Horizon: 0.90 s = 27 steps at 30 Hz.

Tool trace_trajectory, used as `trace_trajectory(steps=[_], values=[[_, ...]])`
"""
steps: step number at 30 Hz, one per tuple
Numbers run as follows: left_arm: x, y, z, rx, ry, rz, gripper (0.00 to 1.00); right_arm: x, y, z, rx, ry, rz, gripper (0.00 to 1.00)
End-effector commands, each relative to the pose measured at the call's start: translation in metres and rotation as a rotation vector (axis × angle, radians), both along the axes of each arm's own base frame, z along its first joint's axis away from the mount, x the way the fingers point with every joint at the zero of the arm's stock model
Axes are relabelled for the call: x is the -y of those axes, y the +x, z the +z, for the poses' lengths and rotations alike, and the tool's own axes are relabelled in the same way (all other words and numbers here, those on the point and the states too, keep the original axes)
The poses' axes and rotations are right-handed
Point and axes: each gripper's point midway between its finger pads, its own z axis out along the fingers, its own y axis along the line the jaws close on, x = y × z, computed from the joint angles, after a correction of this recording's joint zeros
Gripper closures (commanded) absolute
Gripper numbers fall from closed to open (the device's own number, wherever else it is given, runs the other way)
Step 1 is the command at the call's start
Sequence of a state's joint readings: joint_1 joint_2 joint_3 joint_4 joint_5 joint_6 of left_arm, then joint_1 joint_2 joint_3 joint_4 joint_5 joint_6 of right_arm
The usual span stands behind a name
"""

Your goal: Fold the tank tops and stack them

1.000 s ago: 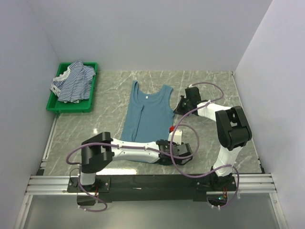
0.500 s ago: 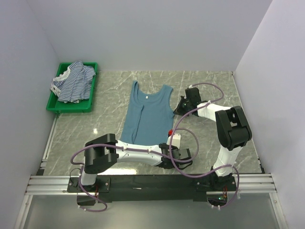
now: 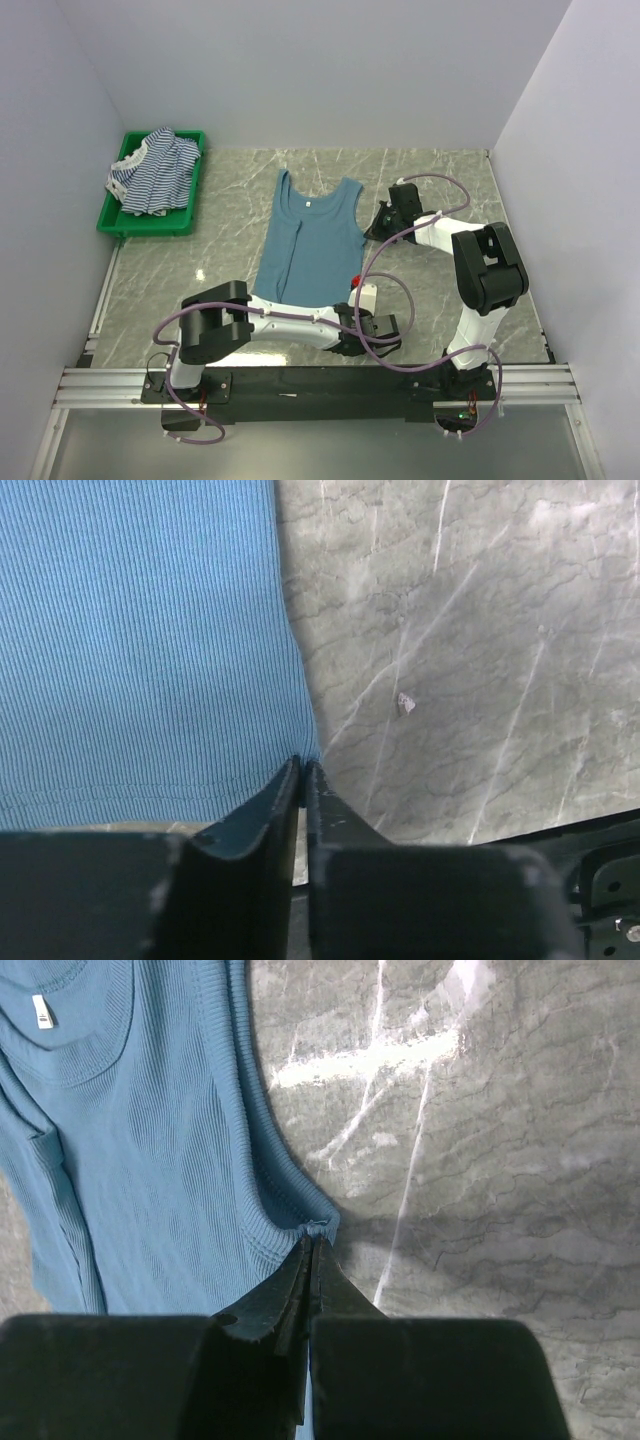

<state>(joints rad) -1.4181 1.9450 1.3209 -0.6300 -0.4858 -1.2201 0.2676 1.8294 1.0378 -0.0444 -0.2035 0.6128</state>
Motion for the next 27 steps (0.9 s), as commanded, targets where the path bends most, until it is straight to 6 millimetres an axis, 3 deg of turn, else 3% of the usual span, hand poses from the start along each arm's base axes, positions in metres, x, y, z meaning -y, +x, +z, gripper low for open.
trace_trajectory(steps=[1, 2, 8, 16, 17, 21, 27], values=[[0.002, -0.001, 0.009, 0.013, -0.044, 0.006, 0.90, 0.004, 0.009, 0.021, 0.063, 0.007, -0.022, 1.00], [0.004, -0.001, 0.019, 0.018, -0.077, 0.005, 0.95, 0.005, 0.009, 0.020, 0.062, 0.001, -0.023, 1.00], [0.003, -0.001, 0.047, 0.033, -0.215, 0.018, 0.97, 0.008, 0.011, 0.028, 0.074, -0.022, -0.041, 1.00], [-0.015, 0.007, 0.065, 0.046, -0.352, 0.084, 0.99, 0.004, 0.014, 0.049, 0.113, -0.062, -0.051, 1.00], [-0.016, 0.009, 0.073, 0.049, -0.383, 0.096, 0.99, 0.001, 0.013, 0.051, 0.118, -0.073, -0.049, 1.00], [-0.037, 0.014, 0.069, 0.043, -0.403, 0.166, 1.00, -0.015, 0.018, 0.062, 0.141, -0.097, -0.029, 1.00], [-0.074, 0.020, 0.066, 0.056, -0.409, 0.292, 1.00, -0.049, 0.025, 0.059, 0.128, -0.114, 0.024, 1.00]])
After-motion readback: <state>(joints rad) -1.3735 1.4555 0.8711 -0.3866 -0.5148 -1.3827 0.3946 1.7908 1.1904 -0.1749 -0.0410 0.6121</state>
